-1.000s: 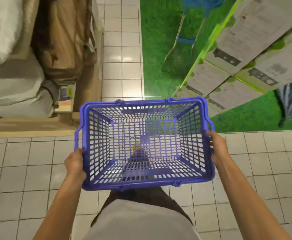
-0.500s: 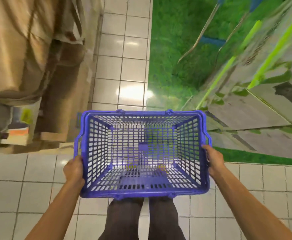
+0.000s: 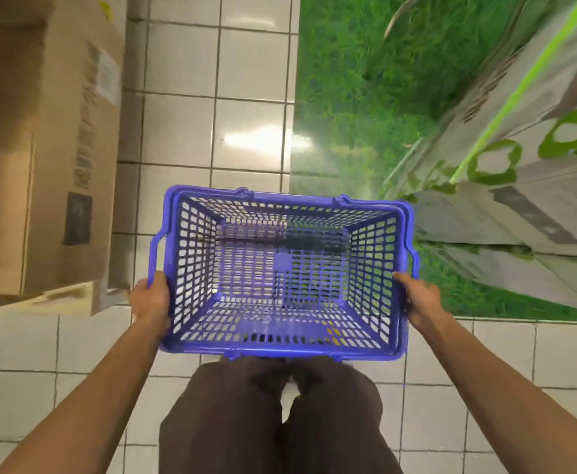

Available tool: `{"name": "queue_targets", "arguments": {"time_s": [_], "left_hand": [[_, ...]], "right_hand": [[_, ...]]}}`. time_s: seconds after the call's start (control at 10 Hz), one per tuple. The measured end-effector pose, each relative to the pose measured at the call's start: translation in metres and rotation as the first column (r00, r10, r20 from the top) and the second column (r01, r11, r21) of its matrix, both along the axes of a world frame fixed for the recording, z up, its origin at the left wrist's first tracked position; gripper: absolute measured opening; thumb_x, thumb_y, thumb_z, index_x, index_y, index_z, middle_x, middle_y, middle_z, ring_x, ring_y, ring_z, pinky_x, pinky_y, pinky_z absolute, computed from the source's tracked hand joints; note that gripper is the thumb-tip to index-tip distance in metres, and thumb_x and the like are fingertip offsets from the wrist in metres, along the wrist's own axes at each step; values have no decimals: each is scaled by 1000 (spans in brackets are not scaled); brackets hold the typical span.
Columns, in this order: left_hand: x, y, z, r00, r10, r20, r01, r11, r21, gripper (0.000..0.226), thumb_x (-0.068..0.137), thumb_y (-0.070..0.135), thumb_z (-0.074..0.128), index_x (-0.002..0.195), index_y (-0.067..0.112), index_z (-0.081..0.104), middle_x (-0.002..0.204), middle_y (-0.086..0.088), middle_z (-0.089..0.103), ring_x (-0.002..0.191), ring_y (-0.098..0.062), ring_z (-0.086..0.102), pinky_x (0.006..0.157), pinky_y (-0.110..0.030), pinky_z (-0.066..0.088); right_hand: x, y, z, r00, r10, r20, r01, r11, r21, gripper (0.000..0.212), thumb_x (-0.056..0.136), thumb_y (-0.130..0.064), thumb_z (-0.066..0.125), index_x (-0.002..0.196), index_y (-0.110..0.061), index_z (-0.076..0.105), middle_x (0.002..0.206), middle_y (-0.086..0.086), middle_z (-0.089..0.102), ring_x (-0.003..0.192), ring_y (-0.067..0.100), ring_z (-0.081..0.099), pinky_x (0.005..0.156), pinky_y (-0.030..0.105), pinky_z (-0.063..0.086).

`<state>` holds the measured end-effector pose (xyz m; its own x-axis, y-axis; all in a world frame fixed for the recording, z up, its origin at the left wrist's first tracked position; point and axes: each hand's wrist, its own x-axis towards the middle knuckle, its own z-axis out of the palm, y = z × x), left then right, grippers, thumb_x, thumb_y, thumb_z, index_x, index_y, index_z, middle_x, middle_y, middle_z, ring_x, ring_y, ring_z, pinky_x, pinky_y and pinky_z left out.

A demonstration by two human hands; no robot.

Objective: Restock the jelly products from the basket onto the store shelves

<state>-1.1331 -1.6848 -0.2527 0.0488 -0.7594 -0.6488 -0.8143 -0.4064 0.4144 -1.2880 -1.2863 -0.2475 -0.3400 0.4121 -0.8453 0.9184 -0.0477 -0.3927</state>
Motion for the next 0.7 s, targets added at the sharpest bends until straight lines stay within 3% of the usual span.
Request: {"name": "queue_targets", "arguments": {"time_s": [0.1,0.2,0.3,0.4,0.5,0.6,0.7], "left_hand": [[8,4,-17,999,-51,-5,51,998,-35,20,91,21,58,79,5,57,90,-21,59,82,-26,54,80,-43,48],[11,4,-17,990,-141,28,142,989,-36,18,93,17,57,79,8,52,87,-17,55,82,-23,50,74,-34,40],[8,4,2,958,-245,148,251,968,-23,21,91,18,64,105,3,58,102,-22,63,93,-32,59,92,-43,48],[-6,13,45,947,-231,224,241,970,-17,62,84,21,74,137,1,48,132,-25,57,121,-43,54,106,-47,40],[-18,38,105,951,-294,97,286,954,93,53,88,13,70,134,-3,50,134,-23,56,122,-38,54,105,-42,41],[-35,59,184,917,-391,-75,397,888,232,29,92,7,63,119,-4,60,113,-19,63,101,-30,60,91,-39,48],[-40,84,277,840,-492,-228,541,796,271,8,95,7,57,95,7,65,88,-14,60,81,-22,53,69,-31,43]], "right_hand": [[4,5,-19,1000,8,-6,-7,998,54,21,80,-1,75,72,-8,57,59,5,64,42,8,58,45,25,54],[8,10,-24,998,57,-23,-56,998,38,19,83,-4,74,73,-11,60,53,-1,65,40,5,58,42,22,52],[12,13,-9,991,134,-13,-132,986,100,16,82,-8,78,86,-10,63,60,-3,68,47,9,61,37,17,46],[12,11,24,959,283,9,-273,915,296,50,76,-14,83,117,0,59,106,11,63,85,26,62,65,30,50],[13,1,80,913,409,14,-394,871,292,44,78,-15,82,113,3,63,109,17,64,95,28,63,89,41,49],[8,-15,157,891,454,-26,-442,878,184,30,81,-9,78,105,2,65,97,18,65,88,24,59,92,44,48],[15,-29,253,843,528,-98,-514,846,142,6,84,-3,71,89,-6,70,83,14,66,82,21,59,85,39,50]]}}
